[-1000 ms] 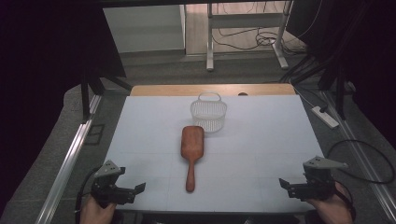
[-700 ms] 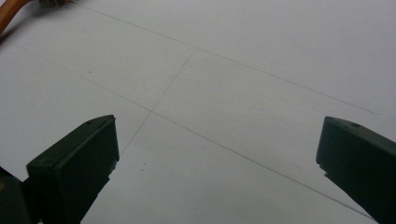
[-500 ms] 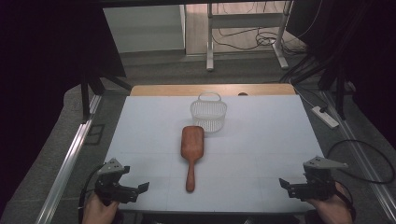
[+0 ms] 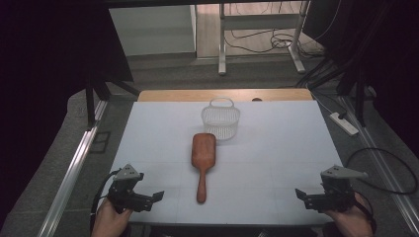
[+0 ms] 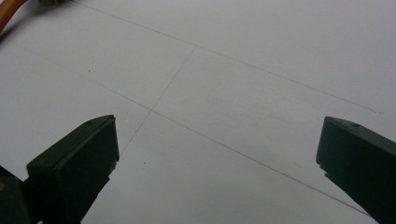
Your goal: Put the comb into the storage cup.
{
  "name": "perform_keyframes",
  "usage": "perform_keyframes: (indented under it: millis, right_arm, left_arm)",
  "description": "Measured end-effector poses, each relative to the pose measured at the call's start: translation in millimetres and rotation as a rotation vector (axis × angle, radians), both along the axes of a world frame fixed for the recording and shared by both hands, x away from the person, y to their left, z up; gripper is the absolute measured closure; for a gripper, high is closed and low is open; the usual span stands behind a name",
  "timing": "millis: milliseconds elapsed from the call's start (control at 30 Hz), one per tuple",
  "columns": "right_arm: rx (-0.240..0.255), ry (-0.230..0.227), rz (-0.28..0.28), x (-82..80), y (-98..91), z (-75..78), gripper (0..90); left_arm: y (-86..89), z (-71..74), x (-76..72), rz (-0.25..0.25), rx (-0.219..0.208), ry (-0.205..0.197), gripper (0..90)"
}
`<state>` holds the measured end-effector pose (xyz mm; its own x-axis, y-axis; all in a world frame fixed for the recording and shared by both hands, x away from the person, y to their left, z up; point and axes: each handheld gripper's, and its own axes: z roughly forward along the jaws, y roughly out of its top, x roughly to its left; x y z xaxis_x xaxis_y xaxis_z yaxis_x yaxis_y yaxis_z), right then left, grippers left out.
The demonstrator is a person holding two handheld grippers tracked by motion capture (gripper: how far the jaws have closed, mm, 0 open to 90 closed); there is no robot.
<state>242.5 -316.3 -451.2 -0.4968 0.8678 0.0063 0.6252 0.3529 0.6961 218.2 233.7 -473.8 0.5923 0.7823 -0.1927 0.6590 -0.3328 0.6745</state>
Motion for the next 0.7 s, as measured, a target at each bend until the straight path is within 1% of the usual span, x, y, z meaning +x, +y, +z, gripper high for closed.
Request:
perform_keyframes:
  millis: [33, 100, 167, 433, 600, 700]
  right_arm:
    - [0.0, 0.001, 0.0, 0.2, -0.1, 0.0, 0.0]
    - [0.0, 0.002, 0.001, 0.3, -0.1, -0.1, 0.0]
    - [-0.005, 0.005, 0.003, 0.5, 0.4, -0.2, 0.0]
    - [-0.008, 0.008, 0.007, 0.8, 1.1, -0.6, 0.0]
    - [-0.011, 0.01, 0.01, 1.0, 1.3, -0.8, 0.0]
    - [-0.013, 0.011, 0.01, 1.0, 1.5, -0.8, 0.0]
  left_arm:
    - [-1.6, -0.6, 2.2, -0.003, 0.004, 0.009, 0.0]
    - [-2.3, -0.8, 3.3, -0.005, 0.001, 0.011, 0.0]
    - [-4.6, -0.4, 6.5, -0.013, -0.01, 0.02, 0.0]
    - [-13.2, 1.2, 14.0, -0.025, -0.012, 0.035, 0.0]
    - [-20.0, 2.9, 20.1, -0.037, 0.001, 0.034, 0.0]
    - [-24.5, 3.4, 25.0, -0.05, -0.003, 0.036, 0.0]
